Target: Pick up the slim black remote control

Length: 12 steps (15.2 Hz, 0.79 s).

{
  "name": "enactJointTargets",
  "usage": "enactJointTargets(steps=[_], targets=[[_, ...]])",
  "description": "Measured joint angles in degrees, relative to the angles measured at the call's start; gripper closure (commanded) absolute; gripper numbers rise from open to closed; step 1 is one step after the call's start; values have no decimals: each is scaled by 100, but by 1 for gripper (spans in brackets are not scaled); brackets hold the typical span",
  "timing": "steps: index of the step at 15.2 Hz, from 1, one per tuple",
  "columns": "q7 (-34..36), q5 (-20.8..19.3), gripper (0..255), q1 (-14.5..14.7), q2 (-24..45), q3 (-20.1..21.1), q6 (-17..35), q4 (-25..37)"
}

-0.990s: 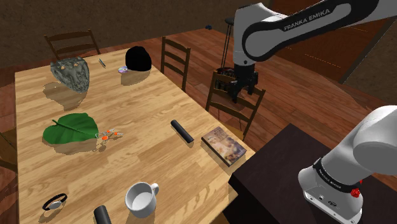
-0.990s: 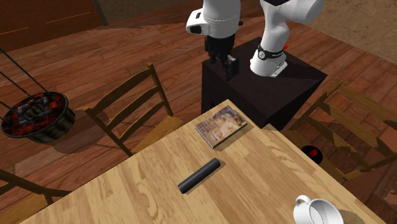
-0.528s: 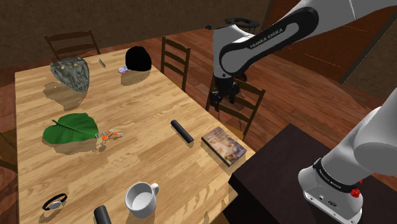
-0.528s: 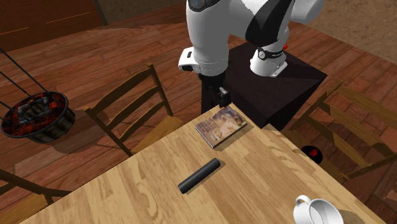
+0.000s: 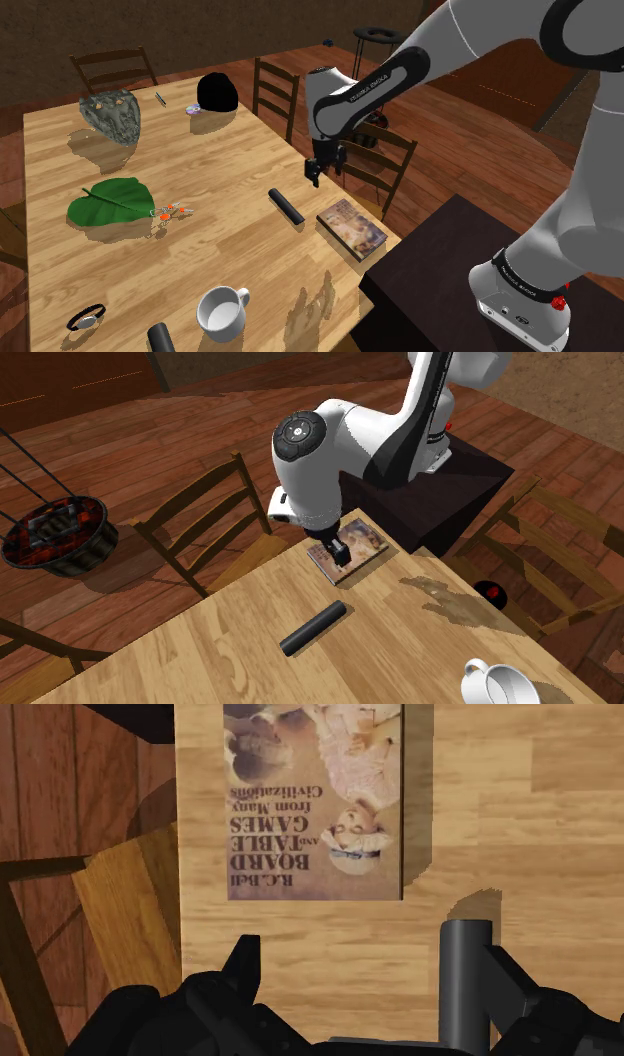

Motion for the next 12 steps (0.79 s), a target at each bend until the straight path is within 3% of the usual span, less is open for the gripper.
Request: enactJointTargets(steps=[12], targets=[[141,-156,0,544,2804,-7,-192,2972]])
